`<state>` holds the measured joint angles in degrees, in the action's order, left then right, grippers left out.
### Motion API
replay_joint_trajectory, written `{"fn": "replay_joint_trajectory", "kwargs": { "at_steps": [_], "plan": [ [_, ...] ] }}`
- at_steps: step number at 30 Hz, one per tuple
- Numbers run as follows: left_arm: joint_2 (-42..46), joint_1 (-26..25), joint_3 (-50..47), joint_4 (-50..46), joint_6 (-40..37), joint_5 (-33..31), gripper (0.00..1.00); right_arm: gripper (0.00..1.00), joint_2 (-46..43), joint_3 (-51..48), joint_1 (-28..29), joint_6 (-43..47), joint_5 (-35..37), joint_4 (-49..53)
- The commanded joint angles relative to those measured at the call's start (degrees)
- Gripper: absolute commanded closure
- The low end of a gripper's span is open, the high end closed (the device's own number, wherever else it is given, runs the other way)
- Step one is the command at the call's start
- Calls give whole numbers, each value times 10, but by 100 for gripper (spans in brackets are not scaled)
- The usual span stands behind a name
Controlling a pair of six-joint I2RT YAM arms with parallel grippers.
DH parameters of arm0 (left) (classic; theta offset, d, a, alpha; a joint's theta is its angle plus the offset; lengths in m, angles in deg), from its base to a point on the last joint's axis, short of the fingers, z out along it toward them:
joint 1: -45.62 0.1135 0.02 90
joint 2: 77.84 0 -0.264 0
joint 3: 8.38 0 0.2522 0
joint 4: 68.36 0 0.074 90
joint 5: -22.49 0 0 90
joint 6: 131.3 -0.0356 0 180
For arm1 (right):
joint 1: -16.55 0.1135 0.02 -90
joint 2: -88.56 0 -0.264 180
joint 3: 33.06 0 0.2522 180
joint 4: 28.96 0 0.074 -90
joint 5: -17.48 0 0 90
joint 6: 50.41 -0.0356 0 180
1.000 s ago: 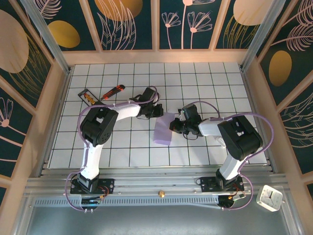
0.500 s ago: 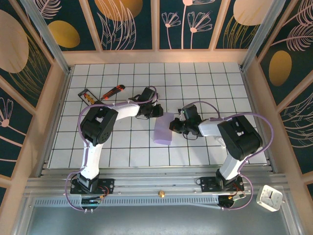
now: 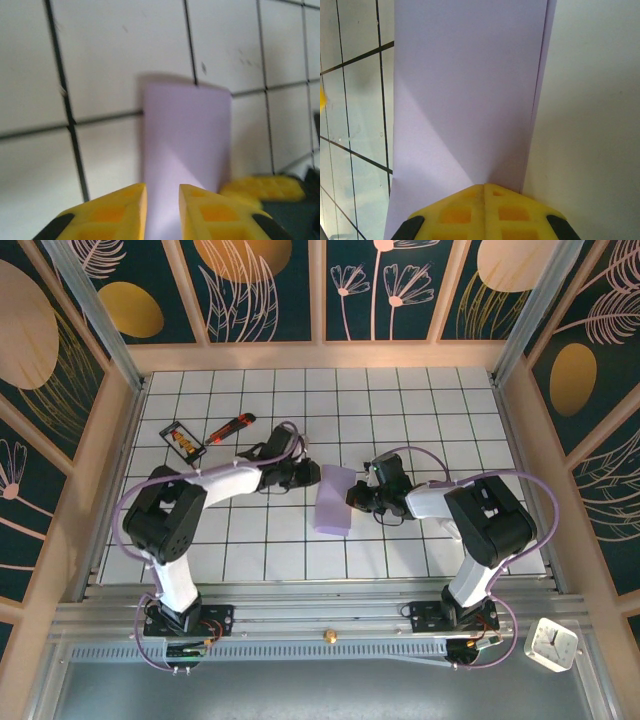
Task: Fold a paper plane with a square sheet of paper (pick it up from the middle)
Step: First fold the square sheet of paper in half at the center of the table.
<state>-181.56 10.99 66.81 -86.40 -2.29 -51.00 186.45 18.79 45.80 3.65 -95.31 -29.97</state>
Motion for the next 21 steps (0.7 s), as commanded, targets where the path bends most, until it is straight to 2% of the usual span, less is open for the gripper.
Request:
{"fn": "replay_joint_trajectory", "kwargs": {
  "at_steps": [1, 9, 17, 21],
  "plan": [
    [27, -29, -50, 29, 46, 43, 81, 100, 37, -24, 3, 11, 45, 83],
    [21, -49, -105, 49, 63, 96, 90, 100, 38, -27, 3, 12, 44, 78],
    [-3, -49, -130, 4, 27, 36, 92, 100, 34, -28, 2, 14, 47, 82],
    [16, -49, -141, -10, 20, 17, 92, 100, 29, -27, 1, 17, 49, 89]
  ]
}}
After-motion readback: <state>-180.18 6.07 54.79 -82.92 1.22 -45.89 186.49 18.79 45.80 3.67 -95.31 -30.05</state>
